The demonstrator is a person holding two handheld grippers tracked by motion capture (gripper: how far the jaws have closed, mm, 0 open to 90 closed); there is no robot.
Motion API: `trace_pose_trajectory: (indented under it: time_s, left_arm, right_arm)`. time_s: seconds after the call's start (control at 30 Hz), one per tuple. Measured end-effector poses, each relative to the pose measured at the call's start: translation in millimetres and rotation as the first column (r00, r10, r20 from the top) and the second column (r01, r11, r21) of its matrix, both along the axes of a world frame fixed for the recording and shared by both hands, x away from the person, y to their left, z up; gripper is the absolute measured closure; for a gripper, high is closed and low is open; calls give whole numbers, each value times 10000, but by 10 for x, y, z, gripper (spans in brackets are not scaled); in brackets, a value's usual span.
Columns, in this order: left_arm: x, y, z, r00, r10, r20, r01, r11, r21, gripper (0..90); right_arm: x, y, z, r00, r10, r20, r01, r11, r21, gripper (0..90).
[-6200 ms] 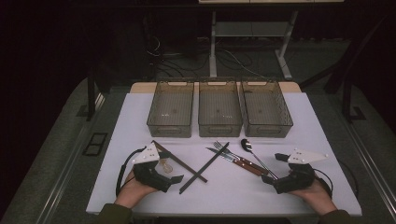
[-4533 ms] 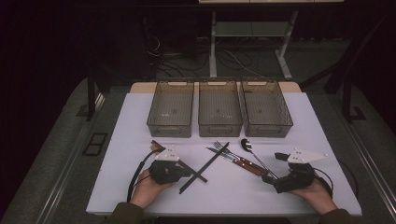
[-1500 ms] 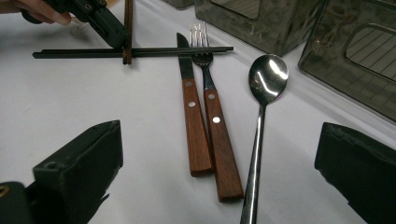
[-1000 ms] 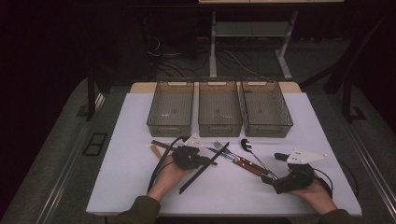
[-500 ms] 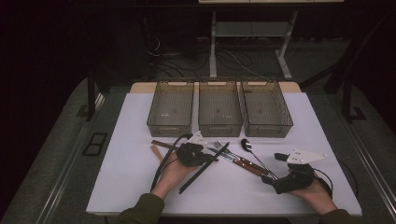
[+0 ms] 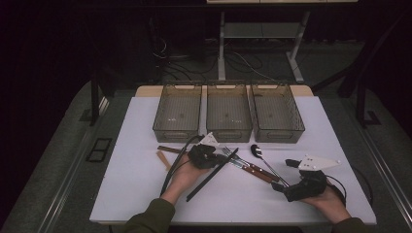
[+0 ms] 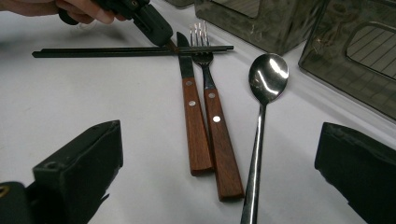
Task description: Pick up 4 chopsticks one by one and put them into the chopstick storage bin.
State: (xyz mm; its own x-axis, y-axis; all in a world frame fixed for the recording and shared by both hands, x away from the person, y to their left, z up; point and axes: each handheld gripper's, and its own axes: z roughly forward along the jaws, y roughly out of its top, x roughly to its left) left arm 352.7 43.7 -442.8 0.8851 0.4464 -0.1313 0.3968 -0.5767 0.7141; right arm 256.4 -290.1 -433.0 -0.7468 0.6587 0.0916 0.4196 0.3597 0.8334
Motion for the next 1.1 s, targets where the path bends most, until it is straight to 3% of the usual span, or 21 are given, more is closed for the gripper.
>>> trace_pose_trajectory:
  time_s: [0.37,0.53,0.67,0.8,0.93,1.1]
  left_arm:
    - [75,-36,-5,9997,219,-81,-221,9996,-179,893]
    - [67,-26,24,10000,65,-11,-66,9995,-309,892]
    - [37,76,124,9998,160,66,-159,9996,-251,892]
    - [45,326,223,9978,611,256,-613,9981,54,892]
    - [84,672,267,9881,1520,232,-1527,9877,324,892]
    - [181,1061,236,9653,2603,220,-2611,9641,493,892]
  right_arm:
    - [-3,0,0,10000,26,19,-26,10000,-19,12]
    - [-4,-3,3,10000,34,65,-34,10000,-23,12]
    - [-7,-2,2,10000,51,63,-51,10000,-31,12]
    - [-10,-1,2,10000,47,51,-47,10000,-41,12]
    - [-9,1,2,10000,44,55,-44,10000,-52,12]
    - [-6,4,-1,10000,44,39,-44,10000,-75,12]
